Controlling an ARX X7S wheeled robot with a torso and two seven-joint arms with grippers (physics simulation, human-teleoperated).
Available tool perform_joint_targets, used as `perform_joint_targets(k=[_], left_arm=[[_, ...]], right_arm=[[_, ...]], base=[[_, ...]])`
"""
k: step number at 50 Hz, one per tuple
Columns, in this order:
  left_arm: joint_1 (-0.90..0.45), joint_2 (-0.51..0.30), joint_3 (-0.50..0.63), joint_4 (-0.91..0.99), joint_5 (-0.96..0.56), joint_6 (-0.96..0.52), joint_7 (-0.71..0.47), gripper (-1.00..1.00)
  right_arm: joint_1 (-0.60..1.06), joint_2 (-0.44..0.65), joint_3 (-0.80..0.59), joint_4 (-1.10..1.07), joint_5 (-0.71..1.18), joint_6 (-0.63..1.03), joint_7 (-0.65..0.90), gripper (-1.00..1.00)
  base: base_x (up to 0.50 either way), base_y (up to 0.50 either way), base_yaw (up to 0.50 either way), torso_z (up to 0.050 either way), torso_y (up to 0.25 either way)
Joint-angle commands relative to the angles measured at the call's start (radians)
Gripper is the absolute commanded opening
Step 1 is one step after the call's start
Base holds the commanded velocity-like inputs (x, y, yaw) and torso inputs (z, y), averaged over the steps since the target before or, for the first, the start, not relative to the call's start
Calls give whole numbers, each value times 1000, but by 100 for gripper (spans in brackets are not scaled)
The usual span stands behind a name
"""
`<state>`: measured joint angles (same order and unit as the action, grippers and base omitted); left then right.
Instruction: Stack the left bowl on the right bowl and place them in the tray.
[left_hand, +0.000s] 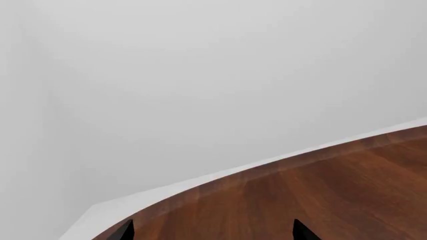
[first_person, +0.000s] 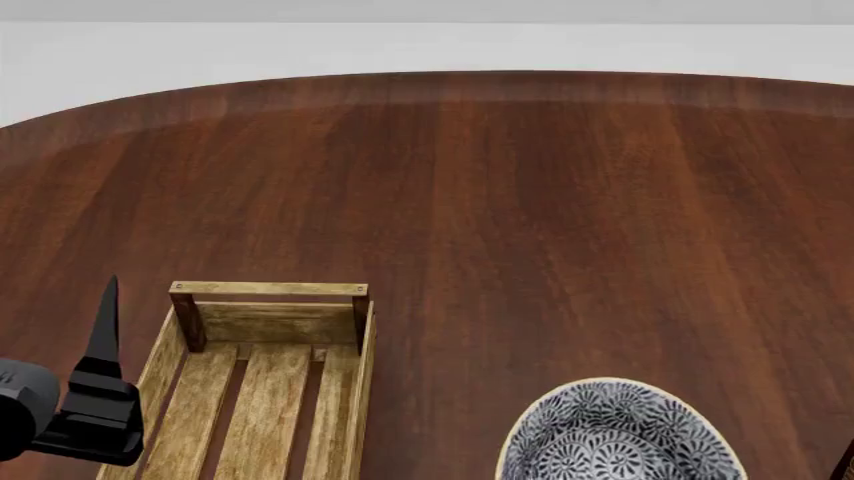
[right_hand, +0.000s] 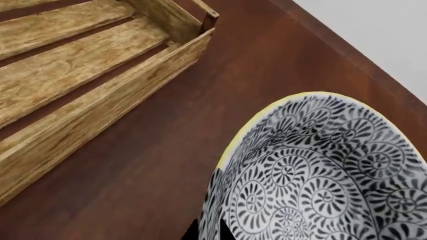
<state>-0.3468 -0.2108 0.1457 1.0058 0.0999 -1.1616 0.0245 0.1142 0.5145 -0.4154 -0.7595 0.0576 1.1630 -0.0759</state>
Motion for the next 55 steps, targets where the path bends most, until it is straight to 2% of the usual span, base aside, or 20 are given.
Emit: perform_joint_targets(k=[1, 35, 55], left_arm=[[-1, -1, 2, 6, 0, -4, -3, 100], [-43, -5, 32, 5, -2, -39, -6, 100], [-16, -3, 25, -1, -6, -11, -14, 100]], right_arm=[[0, 20, 45, -3, -30, 12, 15, -100], [-33, 71, 246, 49, -21, 9, 22, -100], [-90, 83, 305, 88, -18, -13, 30, -100]], base=[[0, 0, 0, 0, 0], [0, 0, 0, 0, 1], [0, 0, 0, 0, 0]])
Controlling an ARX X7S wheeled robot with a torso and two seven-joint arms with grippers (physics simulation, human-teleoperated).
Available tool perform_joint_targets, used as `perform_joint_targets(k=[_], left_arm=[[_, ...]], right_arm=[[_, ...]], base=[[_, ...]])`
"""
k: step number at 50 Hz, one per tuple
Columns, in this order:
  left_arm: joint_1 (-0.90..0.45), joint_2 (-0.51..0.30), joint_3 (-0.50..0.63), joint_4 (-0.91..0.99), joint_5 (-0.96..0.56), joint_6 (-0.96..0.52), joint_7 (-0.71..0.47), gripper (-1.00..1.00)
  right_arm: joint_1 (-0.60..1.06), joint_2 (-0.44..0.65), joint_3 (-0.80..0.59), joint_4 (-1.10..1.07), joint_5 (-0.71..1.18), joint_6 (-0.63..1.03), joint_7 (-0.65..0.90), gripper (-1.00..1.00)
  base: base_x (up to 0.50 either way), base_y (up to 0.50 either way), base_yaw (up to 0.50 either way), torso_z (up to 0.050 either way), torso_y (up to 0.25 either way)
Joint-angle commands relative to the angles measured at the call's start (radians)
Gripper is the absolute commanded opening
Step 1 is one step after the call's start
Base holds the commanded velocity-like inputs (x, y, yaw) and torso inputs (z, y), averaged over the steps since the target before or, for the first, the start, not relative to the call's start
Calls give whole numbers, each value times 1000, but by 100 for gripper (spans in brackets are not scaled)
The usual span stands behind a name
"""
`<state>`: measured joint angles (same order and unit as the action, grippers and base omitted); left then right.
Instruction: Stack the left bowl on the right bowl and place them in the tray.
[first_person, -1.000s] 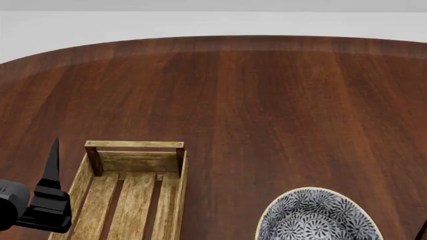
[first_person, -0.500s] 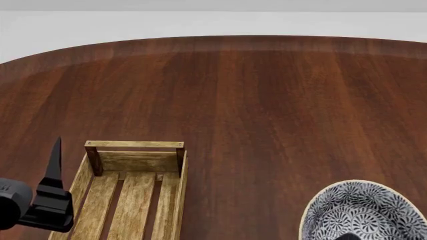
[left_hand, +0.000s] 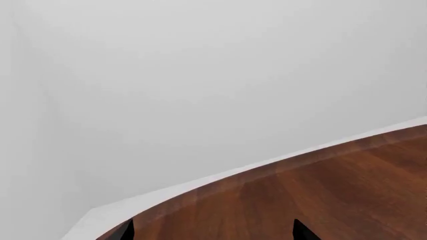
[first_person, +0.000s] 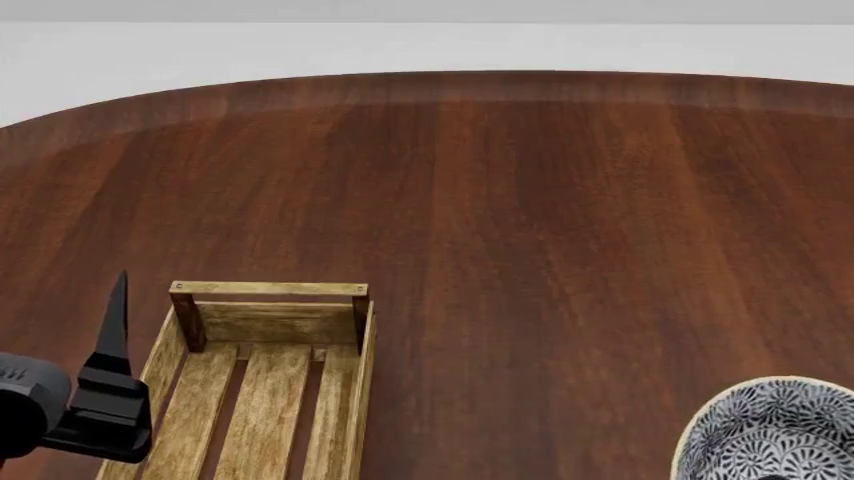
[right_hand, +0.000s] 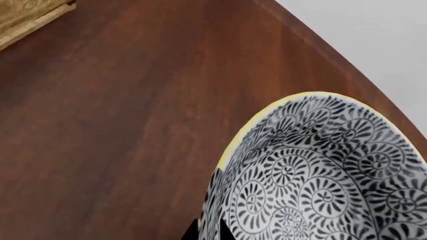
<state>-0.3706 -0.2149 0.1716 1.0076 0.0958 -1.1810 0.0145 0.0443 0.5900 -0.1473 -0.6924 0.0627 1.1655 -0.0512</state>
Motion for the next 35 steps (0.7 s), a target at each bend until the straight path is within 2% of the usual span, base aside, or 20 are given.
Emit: perform_joint_targets(k=[1, 14, 35], left_arm=[[8, 1, -1, -3, -2, 8, -4, 100], [1, -1, 8, 1, -1, -1, -8, 100], [-42, -8, 18, 19, 3, -53, -5, 100]], right_arm=[[-21, 7, 38, 22, -23, -17, 6, -100], [-50, 5, 77, 63, -16, -47, 8, -100], [-44, -11, 50, 134, -21, -82, 17, -100]], base=[[0, 0, 0, 0, 0], [0, 0, 0, 0, 1], [0, 0, 0, 0, 0]])
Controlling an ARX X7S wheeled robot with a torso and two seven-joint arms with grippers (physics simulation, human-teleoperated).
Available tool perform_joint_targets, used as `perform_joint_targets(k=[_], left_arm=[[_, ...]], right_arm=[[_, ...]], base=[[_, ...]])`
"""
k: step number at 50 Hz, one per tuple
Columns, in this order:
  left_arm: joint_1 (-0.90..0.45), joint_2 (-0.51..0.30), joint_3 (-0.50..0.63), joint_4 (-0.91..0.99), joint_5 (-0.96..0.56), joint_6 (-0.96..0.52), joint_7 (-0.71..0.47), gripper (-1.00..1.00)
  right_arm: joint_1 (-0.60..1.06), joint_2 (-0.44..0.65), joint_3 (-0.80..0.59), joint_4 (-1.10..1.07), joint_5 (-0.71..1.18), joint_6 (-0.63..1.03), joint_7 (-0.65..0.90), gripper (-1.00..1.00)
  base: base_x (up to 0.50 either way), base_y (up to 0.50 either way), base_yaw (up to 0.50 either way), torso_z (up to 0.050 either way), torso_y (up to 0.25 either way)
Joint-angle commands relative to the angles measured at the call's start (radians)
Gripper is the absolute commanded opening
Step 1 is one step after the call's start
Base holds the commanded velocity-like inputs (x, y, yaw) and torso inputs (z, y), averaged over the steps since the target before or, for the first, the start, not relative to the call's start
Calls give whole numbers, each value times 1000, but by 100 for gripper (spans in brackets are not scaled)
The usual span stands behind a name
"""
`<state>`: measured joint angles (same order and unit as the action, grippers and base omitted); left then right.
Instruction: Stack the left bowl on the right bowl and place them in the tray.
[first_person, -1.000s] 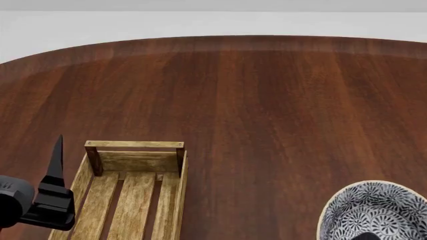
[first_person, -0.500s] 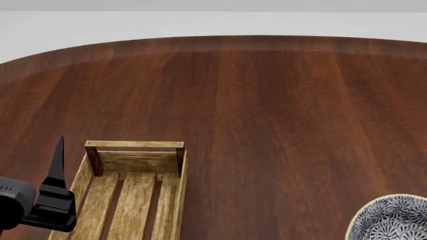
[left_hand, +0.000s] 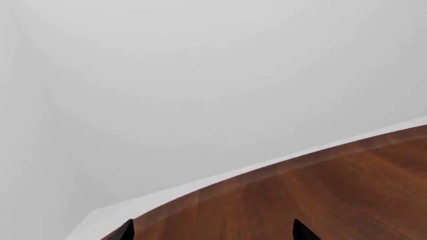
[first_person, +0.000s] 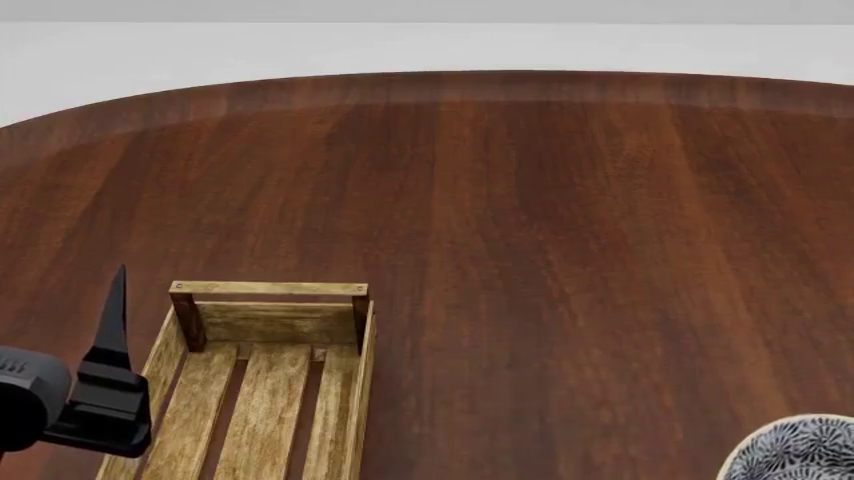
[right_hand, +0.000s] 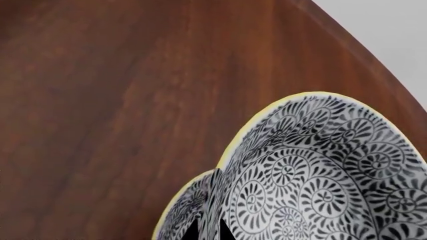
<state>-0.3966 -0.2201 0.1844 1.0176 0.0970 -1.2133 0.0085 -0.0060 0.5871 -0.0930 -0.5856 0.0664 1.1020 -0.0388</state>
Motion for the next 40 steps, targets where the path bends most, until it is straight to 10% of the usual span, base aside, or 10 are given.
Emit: perform_joint_targets(k=[1, 40], left_arm=[[-17, -3, 6, 10, 2, -23, 1, 100], [12, 1, -2, 16, 10, -7, 2, 100]], right_arm=[[5, -8, -7, 27, -24, -20, 4, -100], [-43, -21, -4, 77, -22, -54, 20, -100]], base=[[0, 0, 0, 0, 0], [0, 0, 0, 0, 1]])
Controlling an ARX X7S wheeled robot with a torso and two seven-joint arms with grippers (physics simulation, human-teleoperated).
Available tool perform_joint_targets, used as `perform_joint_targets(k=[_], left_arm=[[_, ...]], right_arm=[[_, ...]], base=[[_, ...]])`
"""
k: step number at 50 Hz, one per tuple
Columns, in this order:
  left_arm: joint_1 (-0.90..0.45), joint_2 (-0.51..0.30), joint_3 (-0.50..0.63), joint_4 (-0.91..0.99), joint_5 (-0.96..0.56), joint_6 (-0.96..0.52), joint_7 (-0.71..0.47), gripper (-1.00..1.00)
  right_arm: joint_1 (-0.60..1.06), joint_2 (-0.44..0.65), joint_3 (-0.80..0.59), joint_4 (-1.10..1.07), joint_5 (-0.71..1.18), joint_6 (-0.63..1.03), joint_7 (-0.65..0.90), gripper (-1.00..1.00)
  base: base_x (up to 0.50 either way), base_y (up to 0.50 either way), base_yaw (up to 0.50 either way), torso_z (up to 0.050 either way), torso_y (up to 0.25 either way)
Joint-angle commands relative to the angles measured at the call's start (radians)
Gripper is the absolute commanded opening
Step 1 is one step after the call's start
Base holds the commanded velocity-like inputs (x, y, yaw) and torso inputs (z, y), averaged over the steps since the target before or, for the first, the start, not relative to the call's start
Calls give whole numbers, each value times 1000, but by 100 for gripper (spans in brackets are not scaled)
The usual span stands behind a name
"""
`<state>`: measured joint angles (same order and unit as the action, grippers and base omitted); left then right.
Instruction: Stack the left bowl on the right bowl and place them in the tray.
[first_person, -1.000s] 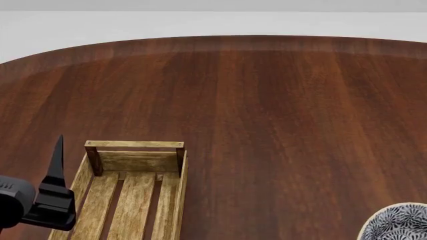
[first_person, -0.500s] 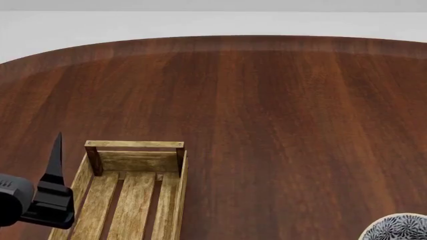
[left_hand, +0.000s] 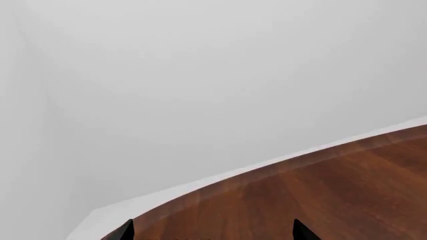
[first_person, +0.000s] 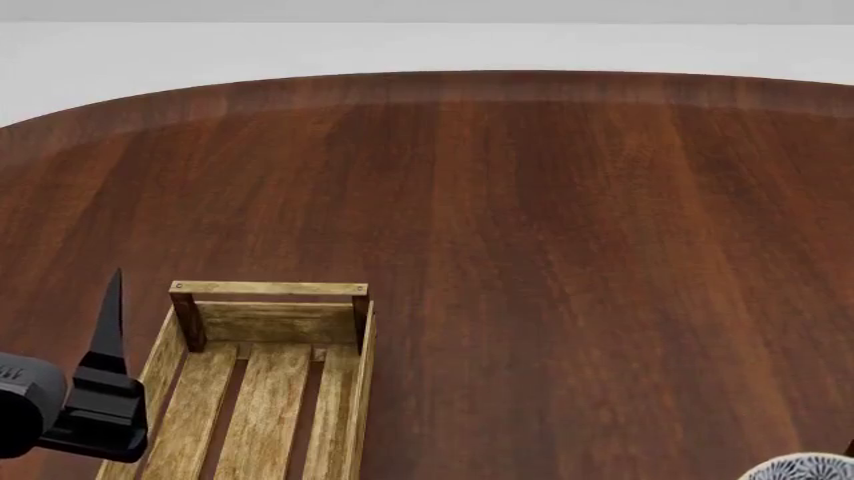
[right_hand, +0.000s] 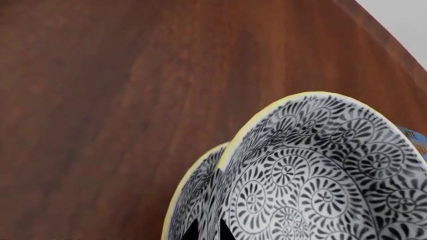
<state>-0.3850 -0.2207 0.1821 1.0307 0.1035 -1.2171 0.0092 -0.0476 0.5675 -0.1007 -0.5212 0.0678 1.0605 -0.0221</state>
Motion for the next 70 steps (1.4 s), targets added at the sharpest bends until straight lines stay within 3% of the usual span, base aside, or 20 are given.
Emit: perform_joint_targets(k=[1, 17, 18, 53, 70], left_arm=[[1, 1, 0, 3, 4, -3, 2, 100], [-14, 1, 11, -2, 9, -11, 5, 100], [-15, 1, 12, -1, 10, -14, 5, 100], [12, 8, -1, 3, 22, 9, 15, 100], [-1, 13, 2, 2, 30, 4, 23, 100]], right_arm=[[0, -1, 2, 17, -26, -13, 5, -100], [4, -7, 6, 41, -21, -22, 6, -100], [6, -6, 4, 38, -22, -18, 7, 100], [18, 1, -19, -104, -23, 109, 17, 100], [45, -20, -64, 8, -24, 43, 16, 100]], base=[[0, 0, 0, 0, 0], [0, 0, 0, 0, 0], [0, 0, 0, 0, 0], [0, 0, 0, 0, 0], [0, 0, 0, 0, 0]])
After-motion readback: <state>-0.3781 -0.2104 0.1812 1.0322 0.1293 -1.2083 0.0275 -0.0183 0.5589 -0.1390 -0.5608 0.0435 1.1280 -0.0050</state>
